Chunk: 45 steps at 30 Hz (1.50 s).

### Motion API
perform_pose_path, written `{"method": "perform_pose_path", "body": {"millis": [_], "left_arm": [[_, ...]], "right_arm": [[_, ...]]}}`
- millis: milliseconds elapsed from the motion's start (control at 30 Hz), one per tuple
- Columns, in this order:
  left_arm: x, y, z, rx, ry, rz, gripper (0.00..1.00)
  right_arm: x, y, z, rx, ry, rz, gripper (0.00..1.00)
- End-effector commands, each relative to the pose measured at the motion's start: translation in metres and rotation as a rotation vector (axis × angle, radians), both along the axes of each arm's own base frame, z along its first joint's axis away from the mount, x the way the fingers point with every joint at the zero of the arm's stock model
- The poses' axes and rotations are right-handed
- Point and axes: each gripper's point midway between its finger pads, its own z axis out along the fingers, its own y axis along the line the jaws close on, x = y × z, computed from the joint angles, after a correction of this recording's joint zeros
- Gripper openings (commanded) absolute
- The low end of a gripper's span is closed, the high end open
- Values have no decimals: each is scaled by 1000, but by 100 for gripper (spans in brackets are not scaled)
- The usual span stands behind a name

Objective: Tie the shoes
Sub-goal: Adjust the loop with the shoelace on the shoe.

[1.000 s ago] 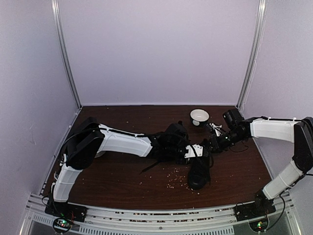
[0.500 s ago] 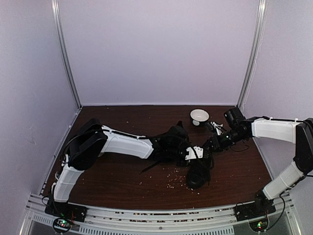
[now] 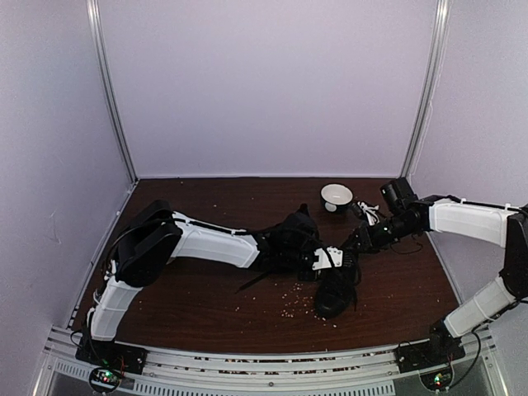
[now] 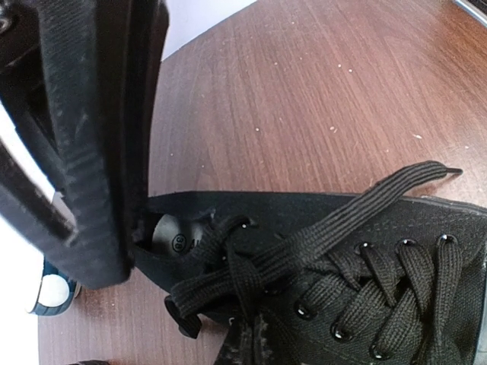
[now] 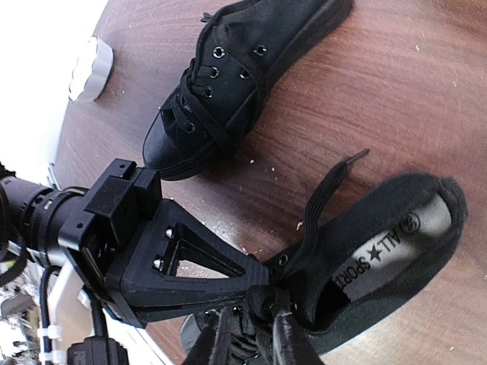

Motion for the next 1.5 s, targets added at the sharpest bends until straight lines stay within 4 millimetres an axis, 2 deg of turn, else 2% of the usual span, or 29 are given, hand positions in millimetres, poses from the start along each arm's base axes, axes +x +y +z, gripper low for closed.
{"method": "perform_pose_path", "body": {"millis": [0,133,333,667,833,967,1100,1133,1267,1367,1467], "left_arm": [[-2,-9,11,-48,-13,-6,0],[-2,-9,12,-49,-14,-4,0],[-2,-10,11,-51,-12,-4,0],[-2,-10,12,-51,-11,-1,0],[-2,-10,11,-50,-11,-3,0],[-2,-10,12,-50,-9,-1,0],[-2,-10,16,-56,-7,1,0],[-2,-10,18,-59,-4,3,0],[-3,-9,32,-68,5,4,0],[-3,-4,47,-54,11,16,15],[-7,7,63,-66,4,12,23]], "right_arm": [[13,4,7,-46,-92,5,21],[18,9,-3,-82,-93,19,24],[18,19,-7,-98,-106,58,27],[16,19,-22,-152,-111,82,27],[16,20,-23,-161,-122,91,26],[14,19,-23,-169,-119,93,21],[14,15,-24,-189,-118,81,2],[14,14,-22,-189,-121,76,0],[14,14,-14,-180,-135,64,0],[14,12,-9,-179,-145,58,0],[12,11,-5,-179,-150,55,0]]}}
